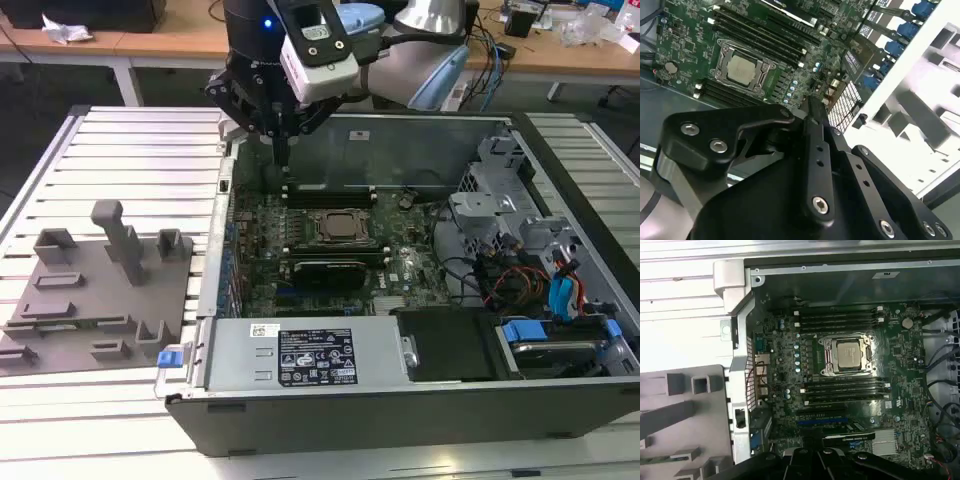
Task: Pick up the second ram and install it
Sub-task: 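Reach for the second ram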
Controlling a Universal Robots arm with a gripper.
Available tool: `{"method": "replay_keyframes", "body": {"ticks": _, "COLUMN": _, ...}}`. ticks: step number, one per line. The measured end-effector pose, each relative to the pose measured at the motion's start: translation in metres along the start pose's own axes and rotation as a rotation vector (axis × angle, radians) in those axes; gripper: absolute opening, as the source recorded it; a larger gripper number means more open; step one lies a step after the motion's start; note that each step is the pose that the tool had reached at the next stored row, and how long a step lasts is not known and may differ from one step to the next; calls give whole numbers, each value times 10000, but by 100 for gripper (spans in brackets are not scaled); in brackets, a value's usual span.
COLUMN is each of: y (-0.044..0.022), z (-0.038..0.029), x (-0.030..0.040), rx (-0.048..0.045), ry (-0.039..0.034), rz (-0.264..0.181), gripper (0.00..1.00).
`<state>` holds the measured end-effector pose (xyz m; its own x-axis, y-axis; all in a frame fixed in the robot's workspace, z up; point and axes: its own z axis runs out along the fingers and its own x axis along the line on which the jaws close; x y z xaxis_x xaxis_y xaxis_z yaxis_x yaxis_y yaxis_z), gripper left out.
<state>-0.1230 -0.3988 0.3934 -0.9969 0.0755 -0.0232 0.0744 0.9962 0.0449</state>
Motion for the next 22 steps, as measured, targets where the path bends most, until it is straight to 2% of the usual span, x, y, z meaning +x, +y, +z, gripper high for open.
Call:
{"method": "replay_keyframes", "body": {"ticks": 1, "y": -9, "z": -3, "x": 124, "rx": -1, "ry": 0, "rz": -3, "gripper": 10}}
{"method": "replay_keyframes", "body": {"ticks": 4, "y": -21, "z": -7, "x": 276, "rx": -1, "ry": 0, "rz": -2, "gripper": 10}}
{"method": "replay_keyframes", "body": {"ticks": 8, "y": -31, "z": -10, "x": 416, "rx": -2, "ry": -1, "rz": -1, "gripper": 10}}
{"method": "replay_keyframes", "body": {"ticks": 9, "y": -36, "z": -12, "x": 477, "rx": -1, "ry": 0, "rz": -2, "gripper": 10}}
{"method": "replay_keyframes", "body": {"ticks": 11, "y": -41, "z": -14, "x": 549, "rx": -2, "ry": -1, "rz": -1, "gripper": 10}}
{"method": "replay_keyframes", "body": {"ticks": 13, "y": -42, "z": -14, "x": 569, "rx": -2, "ry": -1, "rz": -2, "gripper": 10}}
{"method": "replay_keyframes", "body": {"ticks": 17, "y": -49, "z": -16, "x": 653, "rx": -1, "ry": -1, "rz": -3, "gripper": 10}}
{"method": "replay_keyframes", "body": {"ticks": 18, "y": -56, "z": -19, "x": 750, "rx": -1, "ry": -1, "rz": -1, "gripper": 10}}
{"method": "replay_keyframes", "body": {"ticks": 22, "y": -68, "z": -23, "x": 906, "rx": -2, "ry": -1, "rz": -1, "gripper": 10}}
